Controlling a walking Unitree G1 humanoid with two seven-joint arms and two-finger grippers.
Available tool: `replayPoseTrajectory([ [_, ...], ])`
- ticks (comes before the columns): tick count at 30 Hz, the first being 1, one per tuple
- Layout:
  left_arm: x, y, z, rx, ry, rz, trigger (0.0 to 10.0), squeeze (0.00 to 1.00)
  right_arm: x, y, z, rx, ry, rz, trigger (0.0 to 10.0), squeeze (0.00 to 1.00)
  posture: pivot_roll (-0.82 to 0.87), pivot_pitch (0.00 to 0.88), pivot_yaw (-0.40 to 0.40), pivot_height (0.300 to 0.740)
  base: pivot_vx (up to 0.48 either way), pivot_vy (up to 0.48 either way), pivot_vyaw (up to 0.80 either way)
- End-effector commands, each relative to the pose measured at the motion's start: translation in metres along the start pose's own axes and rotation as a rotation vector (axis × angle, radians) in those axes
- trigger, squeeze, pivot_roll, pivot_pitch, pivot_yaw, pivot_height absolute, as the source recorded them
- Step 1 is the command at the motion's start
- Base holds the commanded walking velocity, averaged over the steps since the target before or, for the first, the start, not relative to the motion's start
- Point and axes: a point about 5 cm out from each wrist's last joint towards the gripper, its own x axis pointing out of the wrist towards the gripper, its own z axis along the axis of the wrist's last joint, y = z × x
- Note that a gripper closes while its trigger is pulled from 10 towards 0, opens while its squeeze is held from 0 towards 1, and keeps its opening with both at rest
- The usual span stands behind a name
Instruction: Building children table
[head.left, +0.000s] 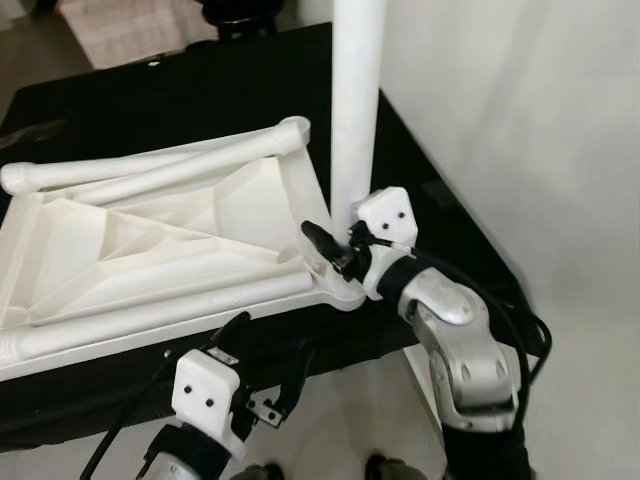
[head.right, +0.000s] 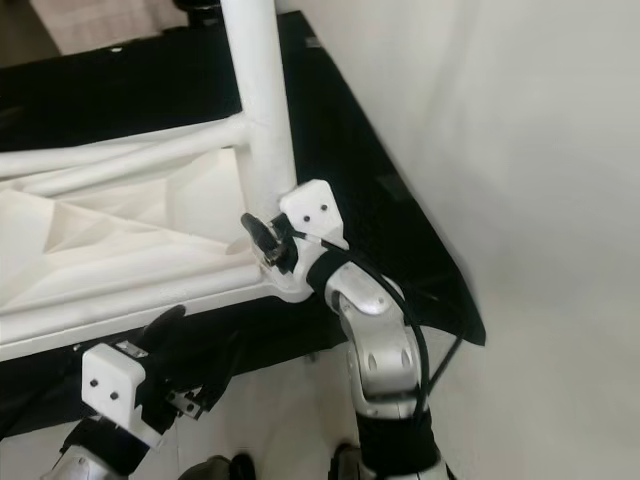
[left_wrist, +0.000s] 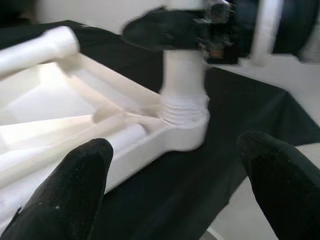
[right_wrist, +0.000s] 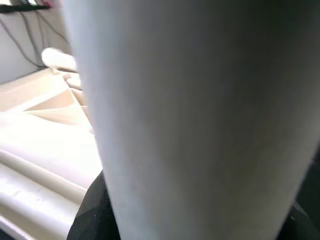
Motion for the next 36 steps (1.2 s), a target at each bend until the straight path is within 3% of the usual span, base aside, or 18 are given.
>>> replayPoseTrajectory([
  [1,-0.003,0.002,-0.006,0.000,0.030,0.015,10.0,0.00,0.000,-0.001,-0.038,0.161,0.161,0.042,10.0,0.00,-0.01,0.282,0.024,0.740,0.000,0.000,0.00],
  [2,-0.003,0.002,-0.006,0.001,0.029,0.017,10.0,0.00,0.004,0.006,-0.021,0.172,0.078,0.167,10.0,1.00,-0.01,0.282,0.020,0.740,0.000,0.000,0.00],
  [3,-0.003,0.002,-0.006,0.001,0.029,0.017,10.0,0.00,0.004,0.006,-0.021,0.172,0.078,0.167,10.0,1.00,-0.01,0.282,0.020,0.740,0.000,0.000,0.00],
  [6,-0.002,0.001,-0.005,-0.002,0.027,0.012,10.0,0.00,0.001,0.009,0.015,0.061,-0.083,0.471,10.0,1.00,-0.01,0.282,0.021,0.740,0.000,0.000,0.00],
  [8,-0.002,0.001,-0.005,-0.002,0.027,0.012,10.0,0.00,0.001,0.009,0.015,0.061,-0.083,0.471,10.0,1.00,-0.01,0.282,0.021,0.740,0.000,0.000,0.00],
  [9,-0.002,0.001,-0.005,-0.003,0.026,0.010,10.0,0.00,-0.001,0.005,0.021,0.006,-0.094,0.560,10.0,1.00,0.00,0.287,0.019,0.740,0.000,0.000,0.00],
  [10,-0.002,0.001,-0.005,-0.003,0.026,0.010,10.0,0.00,-0.001,0.005,0.021,0.006,-0.094,0.560,10.0,1.00,0.00,0.287,0.019,0.740,0.000,0.000,0.00],
  [11,-0.002,0.000,-0.005,-0.005,0.026,0.009,10.0,0.00,-0.001,0.000,0.026,-0.078,-0.099,0.647,10.0,0.00,0.00,0.289,0.020,0.740,0.000,0.000,0.00],
  [12,-0.003,0.000,-0.004,-0.006,0.026,0.009,10.0,0.00,0.000,-0.004,0.030,-0.115,-0.091,0.732,10.0,0.00,0.00,0.295,0.019,0.740,0.000,0.000,0.00],
  [15,-0.003,-0.001,-0.004,-0.007,0.026,0.009,10.0,0.00,0.000,-0.007,0.033,-0.148,-0.083,0.801,10.0,0.00,0.00,0.296,0.019,0.740,0.000,0.000,0.00],
  [16,-0.003,-0.001,-0.004,-0.007,0.026,0.011,10.0,0.00,0.004,-0.012,0.039,-0.179,-0.069,0.911,10.0,0.00,-0.01,0.296,0.017,0.740,0.000,0.000,0.00],
  [19,-0.004,-0.002,-0.004,-0.008,0.027,0.011,10.0,0.00,0.007,-0.014,0.044,-0.179,-0.069,0.954,10.0,0.00,-0.01,0.300,0.015,0.740,0.000,0.000,0.00],
  [20,-0.004,-0.002,-0.004,-0.009,0.027,0.011,10.0,0.00,0.010,-0.016,0.048,-0.184,-0.070,0.981,8.3,0.00,-0.01,0.299,0.015,0.740,0.000,0.000,0.00],
  [21,-0.004,-0.002,-0.004,-0.009,0.027,0.011,10.0,0.00,0.010,-0.016,0.048,-0.184,-0.070,0.981,8.3,0.00,-0.01,0.299,0.015,0.740,0.000,0.000,0.00],
  [22,-0.004,-0.002,-0.004,-0.010,0.028,0.011,10.0,0.00,0.012,-0.017,0.051,-0.186,-0.074,0.993,0.0,0.00,-0.01,0.300,0.015,0.740,0.000,0.000,0.00],
  [32,-0.004,-0.003,-0.004,-0.015,0.027,0.010,10.0,0.00,0.005,-0.021,0.045,-0.177,-0.076,1.022,0.0,0.00,-0.02,0.301,0.015,0.740,0.000,0.000,0.00],
  [36,-0.003,-0.004,-0.004,-0.020,0.023,0.011,10.0,0.00,-0.008,-0.022,0.024,-0.088,-0.058,0.742,0.0,0.00,-0.04,0.309,0.005,0.740,0.000,0.000,0.00],
])
